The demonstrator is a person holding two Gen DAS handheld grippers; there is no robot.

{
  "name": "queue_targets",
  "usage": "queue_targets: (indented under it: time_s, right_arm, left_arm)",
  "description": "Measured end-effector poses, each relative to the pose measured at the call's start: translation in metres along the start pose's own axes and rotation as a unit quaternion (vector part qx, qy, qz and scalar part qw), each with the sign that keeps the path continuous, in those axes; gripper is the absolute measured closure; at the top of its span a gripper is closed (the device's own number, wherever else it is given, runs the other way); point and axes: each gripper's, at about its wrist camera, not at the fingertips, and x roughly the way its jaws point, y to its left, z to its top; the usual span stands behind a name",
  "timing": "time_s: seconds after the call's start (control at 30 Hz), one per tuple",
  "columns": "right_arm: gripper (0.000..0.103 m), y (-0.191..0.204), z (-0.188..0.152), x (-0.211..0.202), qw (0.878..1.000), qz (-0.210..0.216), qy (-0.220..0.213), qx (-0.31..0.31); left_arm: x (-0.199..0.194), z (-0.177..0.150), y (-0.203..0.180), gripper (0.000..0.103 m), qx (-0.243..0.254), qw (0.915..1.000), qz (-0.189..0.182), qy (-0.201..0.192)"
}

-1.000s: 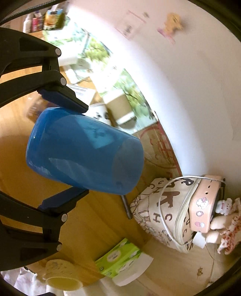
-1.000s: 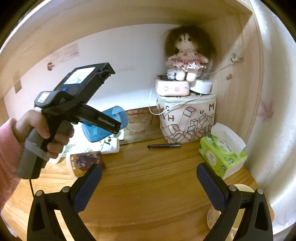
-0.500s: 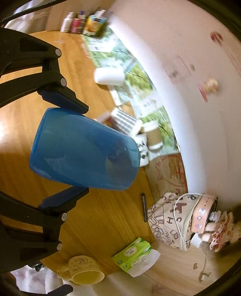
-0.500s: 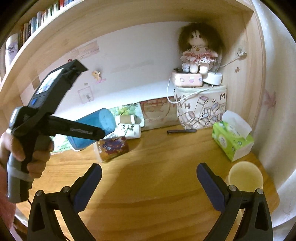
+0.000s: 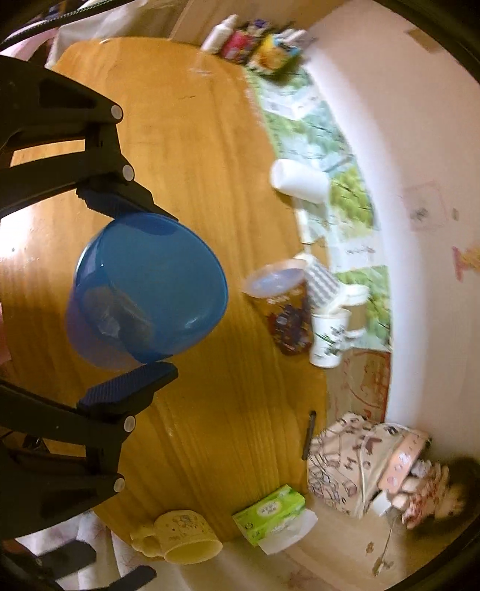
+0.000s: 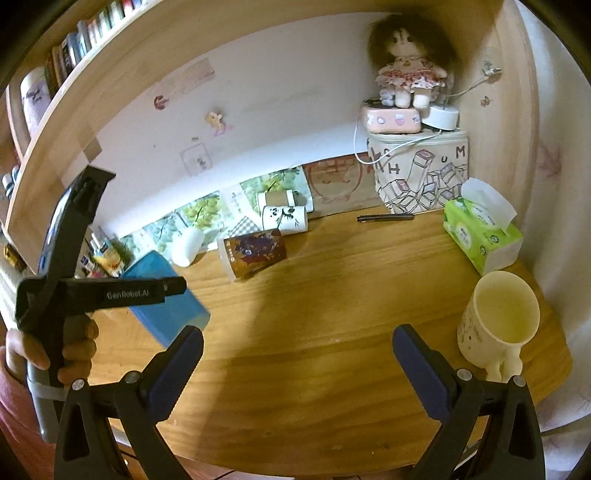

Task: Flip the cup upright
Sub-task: 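Lift the blue cup with the left gripper and carry it across the desk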

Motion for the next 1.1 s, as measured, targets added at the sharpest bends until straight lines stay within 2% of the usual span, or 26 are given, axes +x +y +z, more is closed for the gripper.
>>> queue_targets:
  time_s: [0.23,0.37,0.7,1.1]
  right_arm:
    - [0.0,0.007,0.0,0.013,0.999,0.011,0.022,-0.023]
    - [0.0,0.011,-0.001,0.019,0.999,0.022,0.032,-0.029]
    - [0.0,0.021,-0.005,0.029,0.998,0.032,0.044,-0.036]
    - [0.0,0.033,-0.007,0.04,0.997,0.037,0.06,-0.045]
  left_arm:
    - [0.024,-0.026,0.019,0.03,-0.054,0.9975,-0.014,0.044]
    - [0.027,-0.036,0.032,0.03,-0.091,0.993,-0.052,0.054]
    - [0.041,-0.047,0.046,0.03,-0.127,0.9836,-0.105,0.074]
    - [0.048,-0.065,0.07,0.03,-0.14,0.9814,-0.117,0.06]
